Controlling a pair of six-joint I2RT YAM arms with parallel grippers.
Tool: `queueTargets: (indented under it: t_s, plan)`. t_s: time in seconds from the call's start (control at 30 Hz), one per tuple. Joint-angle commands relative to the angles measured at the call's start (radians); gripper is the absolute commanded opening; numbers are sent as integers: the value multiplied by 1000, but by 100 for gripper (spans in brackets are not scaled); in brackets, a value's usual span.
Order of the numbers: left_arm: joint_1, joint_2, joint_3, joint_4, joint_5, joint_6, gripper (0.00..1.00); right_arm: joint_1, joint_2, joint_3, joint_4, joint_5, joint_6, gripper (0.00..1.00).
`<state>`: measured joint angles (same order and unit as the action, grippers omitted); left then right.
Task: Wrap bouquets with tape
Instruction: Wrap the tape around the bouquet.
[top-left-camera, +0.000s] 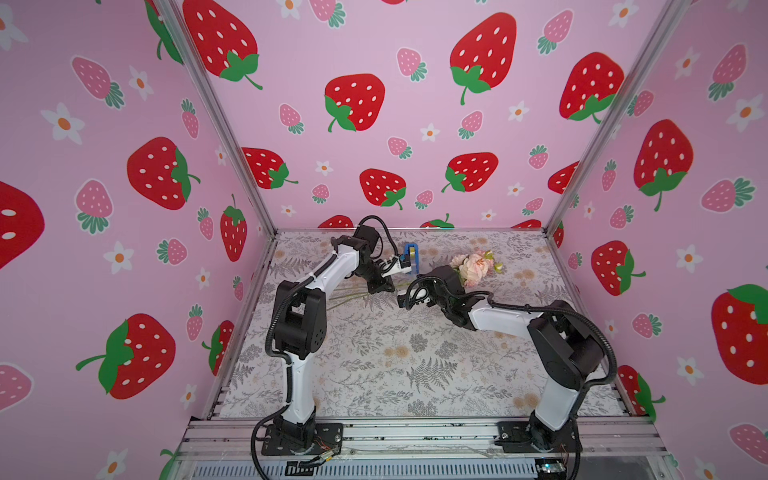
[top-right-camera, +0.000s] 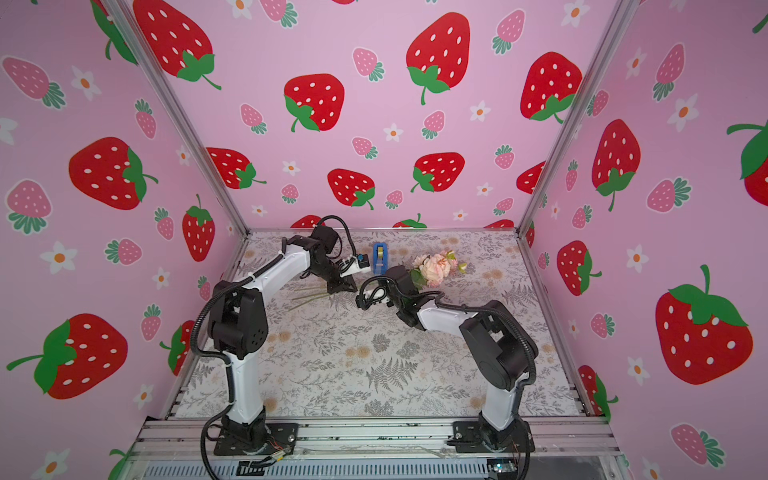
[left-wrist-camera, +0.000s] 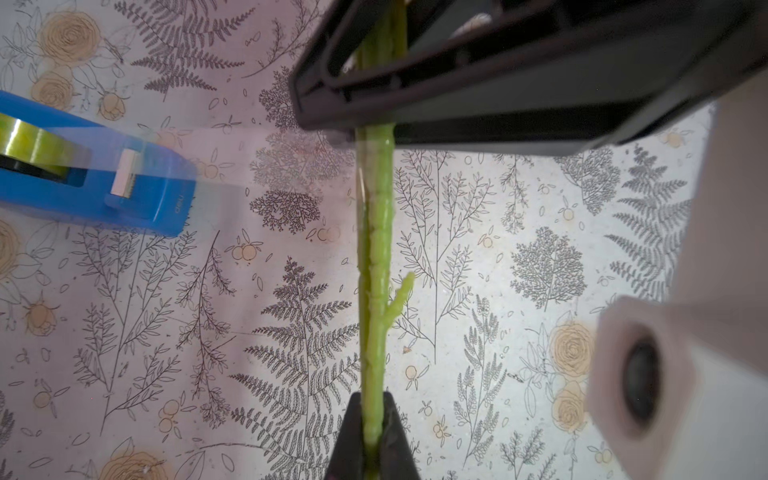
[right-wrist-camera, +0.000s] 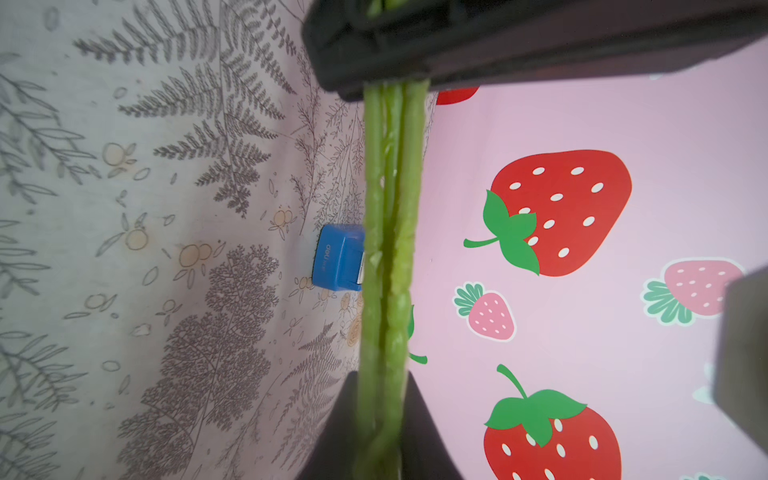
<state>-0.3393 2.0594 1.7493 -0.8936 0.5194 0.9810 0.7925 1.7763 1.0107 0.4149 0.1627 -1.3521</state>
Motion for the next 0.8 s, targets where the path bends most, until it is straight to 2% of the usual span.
queueTargets:
  t_s: [0.0,0.13,0.27,0.37,0.57,0.67,0.77]
  plan:
    - [-16,-37,-1,-16,-4,60,0,14,-94,-17,-11,-41,77,60]
    - [-34,-100,-120,148,-63,50,0,11,-213,-14,-188,-103,143,62]
    - [-67,-165,-263,395,-191,52,0,-37,-325,50,-357,-318,321,62]
    - [-88,-198,-344,565,-233,57,0,-71,-339,105,-402,-360,428,59]
    - [-149,-236,-459,774,-363,199,0,-176,-237,266,-571,-469,571,54]
    - [-154,-261,-518,887,-376,211,0,-208,-172,333,-646,-526,606,53]
    - [-161,-278,-556,948,-440,248,0,-231,-71,464,-826,-616,593,53]
